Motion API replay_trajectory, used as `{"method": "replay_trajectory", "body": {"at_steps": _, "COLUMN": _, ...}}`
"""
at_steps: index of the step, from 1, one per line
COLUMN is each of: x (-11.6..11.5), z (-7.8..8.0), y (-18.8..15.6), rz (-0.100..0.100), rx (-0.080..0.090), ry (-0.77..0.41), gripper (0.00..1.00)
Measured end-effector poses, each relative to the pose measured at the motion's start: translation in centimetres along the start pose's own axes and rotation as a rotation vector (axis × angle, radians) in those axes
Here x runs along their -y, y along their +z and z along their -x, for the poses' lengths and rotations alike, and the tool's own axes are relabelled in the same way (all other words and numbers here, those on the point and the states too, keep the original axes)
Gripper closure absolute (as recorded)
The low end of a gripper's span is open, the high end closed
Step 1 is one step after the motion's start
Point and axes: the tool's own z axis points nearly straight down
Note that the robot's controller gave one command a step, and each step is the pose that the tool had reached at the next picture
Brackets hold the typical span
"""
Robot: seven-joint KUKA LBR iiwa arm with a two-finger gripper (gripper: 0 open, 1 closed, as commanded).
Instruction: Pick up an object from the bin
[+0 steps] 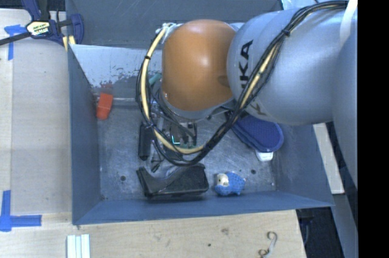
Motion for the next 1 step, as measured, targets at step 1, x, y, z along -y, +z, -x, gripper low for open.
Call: {"method": "replay_trajectory", "body": {"at_steps": 1, "x": 5.32, "z": 2.38, "y": 10.96, "rz": 0.01, "rx": 0.03, "ry": -0.229, "gripper": 0.0}}
